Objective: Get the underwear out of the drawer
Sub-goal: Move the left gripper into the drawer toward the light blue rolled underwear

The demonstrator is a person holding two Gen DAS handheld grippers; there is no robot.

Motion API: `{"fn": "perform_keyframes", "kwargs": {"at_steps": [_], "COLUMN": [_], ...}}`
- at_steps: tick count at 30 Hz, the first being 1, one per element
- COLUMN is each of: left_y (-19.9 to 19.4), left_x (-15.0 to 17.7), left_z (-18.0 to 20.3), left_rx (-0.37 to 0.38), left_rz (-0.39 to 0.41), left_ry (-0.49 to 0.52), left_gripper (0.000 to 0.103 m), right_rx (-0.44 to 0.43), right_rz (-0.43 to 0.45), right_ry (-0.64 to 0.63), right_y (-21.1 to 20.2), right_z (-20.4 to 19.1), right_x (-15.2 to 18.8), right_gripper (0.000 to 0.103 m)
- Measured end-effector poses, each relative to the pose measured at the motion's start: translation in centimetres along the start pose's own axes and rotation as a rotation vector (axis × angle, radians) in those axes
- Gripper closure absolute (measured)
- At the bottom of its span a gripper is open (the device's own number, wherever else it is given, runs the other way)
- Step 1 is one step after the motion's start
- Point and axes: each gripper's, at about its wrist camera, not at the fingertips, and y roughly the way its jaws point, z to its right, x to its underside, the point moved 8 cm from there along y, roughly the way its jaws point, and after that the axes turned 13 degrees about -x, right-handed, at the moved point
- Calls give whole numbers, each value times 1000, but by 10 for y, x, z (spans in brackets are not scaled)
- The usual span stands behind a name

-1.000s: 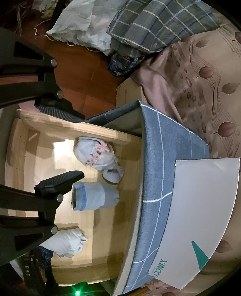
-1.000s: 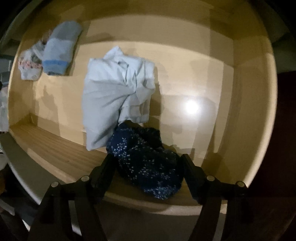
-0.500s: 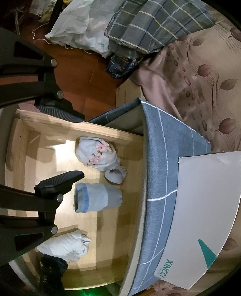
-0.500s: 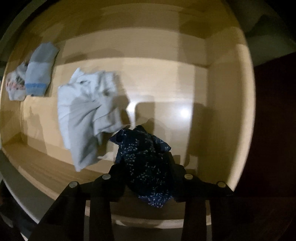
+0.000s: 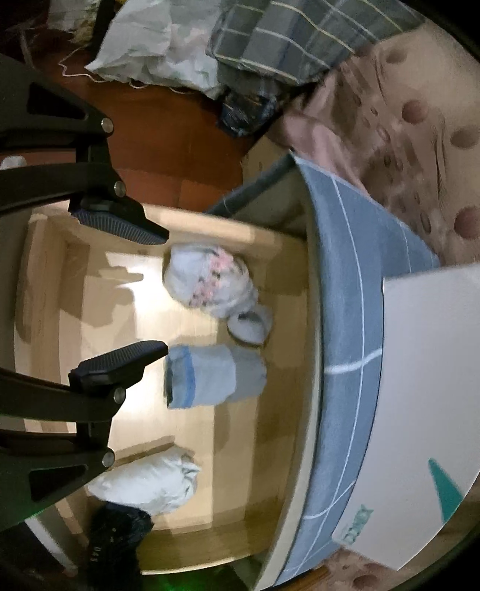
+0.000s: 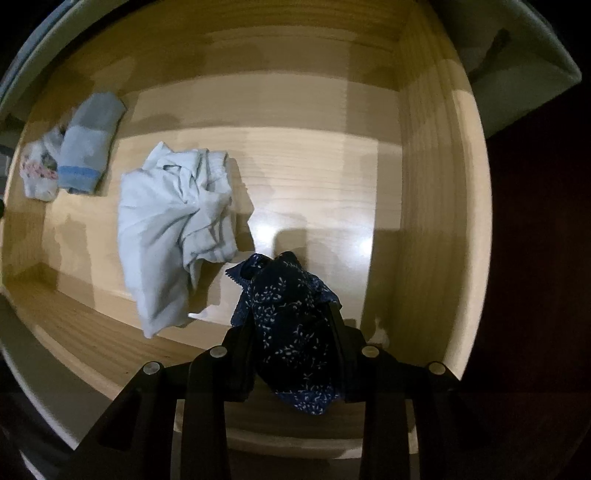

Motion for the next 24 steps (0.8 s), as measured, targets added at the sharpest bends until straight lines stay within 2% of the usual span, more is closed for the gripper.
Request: {"fn": "perform_keyframes", "kwargs": {"at_steps": [5,12,20,24], "left_y": [8,29,53,62], "left_x": [-11,-32,-38,-42], "left_z": [21,39,68,79], "left_rx": [86,61,66,62], "left_rz": [-5,-28,-107,-121], "left_ry": [19,40,111,122], "left_gripper": [48,48,48,48], "right_rx": [-62,-146,-168,-185], "right_rz": [14,22,25,28], "right_ry": [29,68,78,87], "right_y": [-12,-22,-23,-19], "right_z": [24,42,48,54], "right_x": [-6,-6,-4,-8], "right_gripper": [74,74,73,73]}}
